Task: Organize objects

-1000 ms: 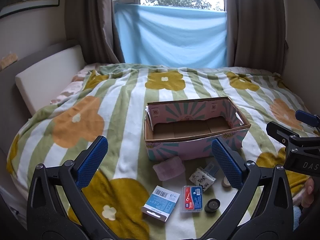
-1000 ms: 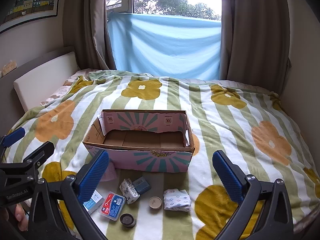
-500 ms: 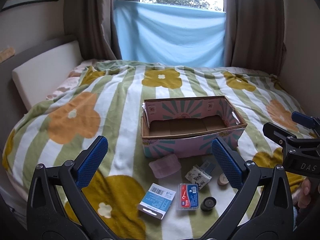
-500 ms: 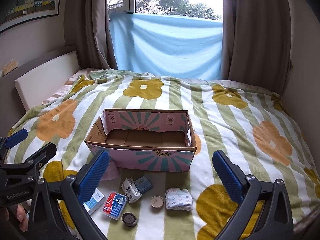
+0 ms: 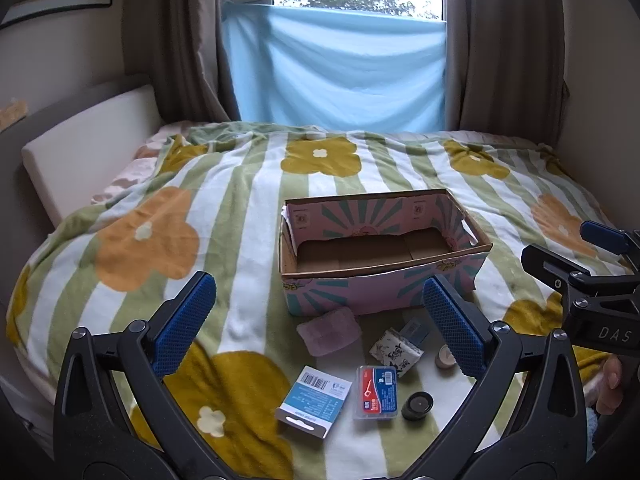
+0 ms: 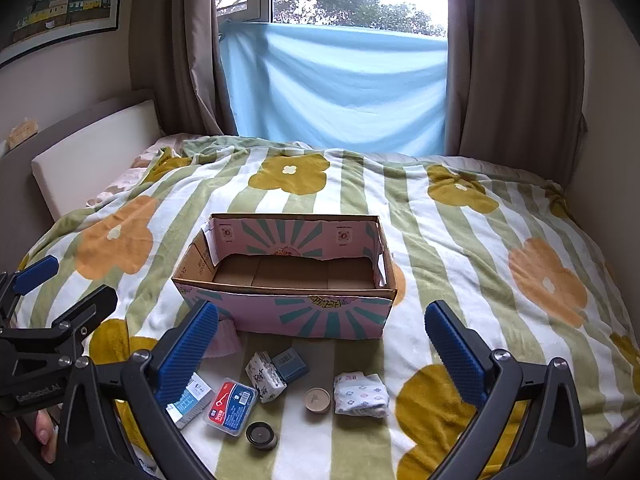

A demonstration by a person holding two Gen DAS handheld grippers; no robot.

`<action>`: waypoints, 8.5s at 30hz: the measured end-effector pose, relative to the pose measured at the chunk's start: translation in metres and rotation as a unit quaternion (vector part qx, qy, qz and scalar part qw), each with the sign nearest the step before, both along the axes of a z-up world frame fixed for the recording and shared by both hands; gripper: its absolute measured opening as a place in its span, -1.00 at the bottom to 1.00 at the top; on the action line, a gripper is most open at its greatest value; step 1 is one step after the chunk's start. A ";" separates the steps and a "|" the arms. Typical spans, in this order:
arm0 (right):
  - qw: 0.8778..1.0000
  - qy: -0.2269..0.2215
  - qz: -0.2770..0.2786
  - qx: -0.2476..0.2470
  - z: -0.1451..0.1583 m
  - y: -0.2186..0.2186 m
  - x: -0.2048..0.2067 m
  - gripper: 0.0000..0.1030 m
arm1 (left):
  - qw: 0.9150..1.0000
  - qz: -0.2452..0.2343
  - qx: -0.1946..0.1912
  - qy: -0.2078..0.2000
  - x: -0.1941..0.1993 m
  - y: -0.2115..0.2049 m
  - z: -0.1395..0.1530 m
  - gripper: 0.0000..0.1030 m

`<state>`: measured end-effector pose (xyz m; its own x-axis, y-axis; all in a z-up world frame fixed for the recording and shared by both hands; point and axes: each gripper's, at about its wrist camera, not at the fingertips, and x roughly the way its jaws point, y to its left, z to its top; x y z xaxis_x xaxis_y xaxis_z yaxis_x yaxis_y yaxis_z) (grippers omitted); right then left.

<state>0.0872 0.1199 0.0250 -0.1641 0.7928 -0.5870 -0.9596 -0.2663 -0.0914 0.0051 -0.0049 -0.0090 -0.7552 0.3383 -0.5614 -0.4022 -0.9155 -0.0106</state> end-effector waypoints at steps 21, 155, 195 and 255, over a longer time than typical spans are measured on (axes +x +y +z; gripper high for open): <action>1.000 0.001 -0.008 0.000 0.003 0.002 0.003 0.99 | 1.000 -0.018 0.000 0.004 0.000 0.003 0.003 1.00; 0.977 0.020 0.063 -0.202 -0.019 0.234 0.014 0.03 | 0.947 -0.258 -0.097 -0.164 -0.187 0.118 -0.026 0.24; 0.968 0.001 0.027 -0.251 -0.092 0.292 0.002 0.96 | 0.944 -0.238 -0.129 -0.189 -0.233 0.155 -0.091 0.99; 0.945 -0.101 0.252 -0.181 -0.158 0.031 -0.030 0.96 | 0.973 -0.071 -0.032 -0.217 -0.094 0.037 -0.129 0.99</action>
<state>0.0568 0.1509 -0.1328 -0.3231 0.3850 -0.8645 -0.6755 -0.7336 -0.0742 -0.0890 0.0322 -0.1385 -0.3896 0.3768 -0.8403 -0.4954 -0.8549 -0.1537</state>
